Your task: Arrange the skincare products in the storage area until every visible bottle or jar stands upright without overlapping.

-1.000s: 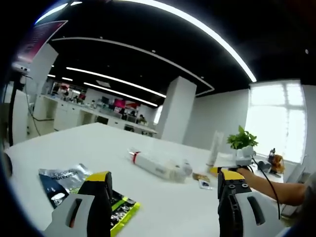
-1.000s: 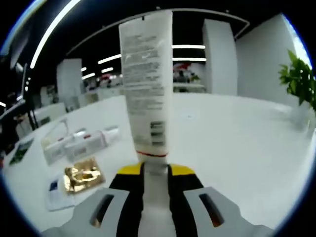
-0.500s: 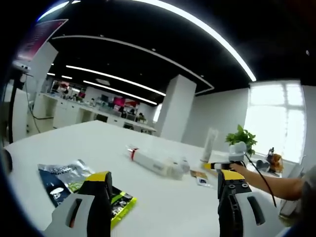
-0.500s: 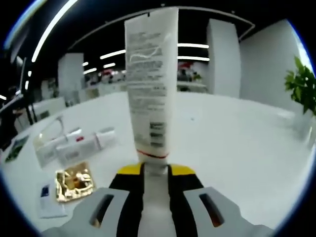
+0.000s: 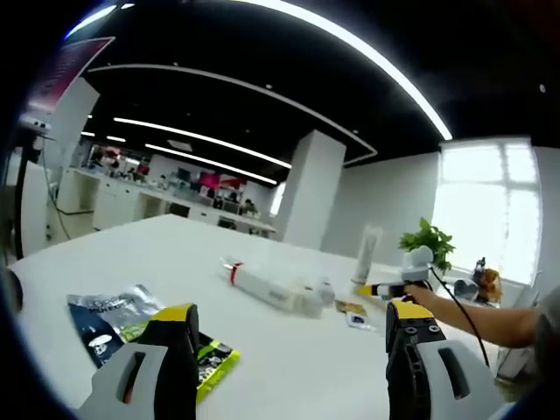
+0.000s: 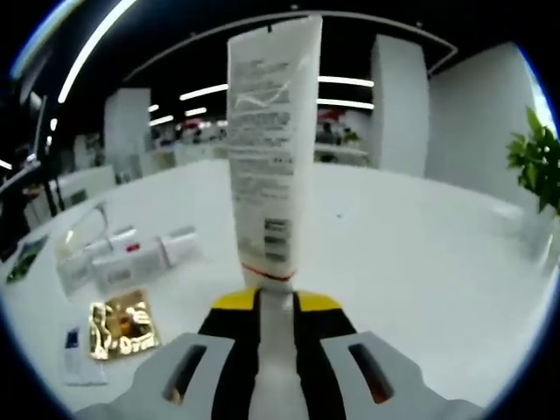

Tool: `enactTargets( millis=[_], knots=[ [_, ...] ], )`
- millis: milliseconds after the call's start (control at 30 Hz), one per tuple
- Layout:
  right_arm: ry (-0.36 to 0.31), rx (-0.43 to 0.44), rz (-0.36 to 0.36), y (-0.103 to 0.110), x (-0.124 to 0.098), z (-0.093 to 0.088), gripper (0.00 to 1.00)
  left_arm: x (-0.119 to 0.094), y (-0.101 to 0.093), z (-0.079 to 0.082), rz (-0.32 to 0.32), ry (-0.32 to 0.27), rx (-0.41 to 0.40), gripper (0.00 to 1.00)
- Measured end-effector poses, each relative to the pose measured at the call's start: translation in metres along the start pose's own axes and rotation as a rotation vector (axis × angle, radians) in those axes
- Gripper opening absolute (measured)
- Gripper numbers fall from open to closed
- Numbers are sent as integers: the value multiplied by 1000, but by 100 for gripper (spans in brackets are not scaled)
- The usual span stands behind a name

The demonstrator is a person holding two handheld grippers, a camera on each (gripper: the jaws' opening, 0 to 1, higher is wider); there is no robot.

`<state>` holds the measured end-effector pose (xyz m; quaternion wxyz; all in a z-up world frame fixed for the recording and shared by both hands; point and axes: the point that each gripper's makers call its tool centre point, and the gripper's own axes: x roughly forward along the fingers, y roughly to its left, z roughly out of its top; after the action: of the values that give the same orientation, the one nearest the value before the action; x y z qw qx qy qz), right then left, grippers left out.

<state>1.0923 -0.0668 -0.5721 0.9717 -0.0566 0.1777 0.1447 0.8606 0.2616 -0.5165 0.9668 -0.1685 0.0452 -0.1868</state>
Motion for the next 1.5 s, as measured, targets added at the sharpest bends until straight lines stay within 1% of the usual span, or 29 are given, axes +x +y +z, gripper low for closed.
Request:
enactTargets(
  millis=[200, 433, 533, 600, 633, 667, 733, 767, 800, 900, 967, 1067, 1167, 1200, 1267, 1300, 1333, 1367, 1500],
  knots=[
    [0, -5, -17, -6, -2, -1, 9, 0, -1, 2, -2, -3, 2, 91],
    [-2, -13, -28, -11, -3, 1, 9, -1, -1, 2, 0, -4, 5, 91],
    [3, -37, -36, -12, -3, 2, 9, -2, -2, 3, -1, -5, 4, 91],
    [-1, -34, -37, -12, -4, 3, 9, -3, -2, 4, -2, -6, 6, 91],
    [-8, -18, -31, -11, -6, 4, 9, -3, -2, 5, -1, -8, 9, 91],
    [-19, 21, -11, -7, -9, 5, 8, -4, -2, 6, 1, -10, 12, 91],
    [-38, 53, 35, 3, -12, 8, 8, -4, -1, 6, 1, -9, 15, 91],
    [-47, 60, 58, 12, -19, 9, 8, -3, 0, 7, 1, -10, 18, 91],
    [-64, 51, 89, 25, -27, 11, 8, -2, 1, 8, 1, -10, 22, 91],
    [-101, 53, 144, 43, -33, 23, 9, 4, 2, 10, -3, -2, 29, 91],
    [-147, 61, 170, 56, -39, 36, 10, 9, 3, 15, -4, -8, 42, 90],
    [-207, 46, 208, 75, -50, 56, 13, 16, 5, 25, -5, -22, 56, 90],
    [-235, 32, 229, 91, -57, 65, 16, 21, 9, 36, 2, -44, 62, 90],
    [-251, 31, 248, 99, -59, 70, 17, 24, 10, 40, 4, -50, 63, 90],
    [-263, 27, 265, 107, -60, 75, 21, 29, 13, 46, 10, -59, 68, 90],
    [-272, 19, 288, 116, -58, 80, 22, 35, 17, 51, 17, -63, 79, 90],
    [-276, 14, 298, 122, -59, 83, 24, 38, 19, 53, 22, -62, 84, 90],
    [-278, 5, 317, 133, -61, 83, 25, 42, 22, 55, 31, -60, 90, 89],
    [-260, -38, 369, 159, -56, 89, 32, 53, 33, 58, 69, -54, 103, 86]
  ],
)
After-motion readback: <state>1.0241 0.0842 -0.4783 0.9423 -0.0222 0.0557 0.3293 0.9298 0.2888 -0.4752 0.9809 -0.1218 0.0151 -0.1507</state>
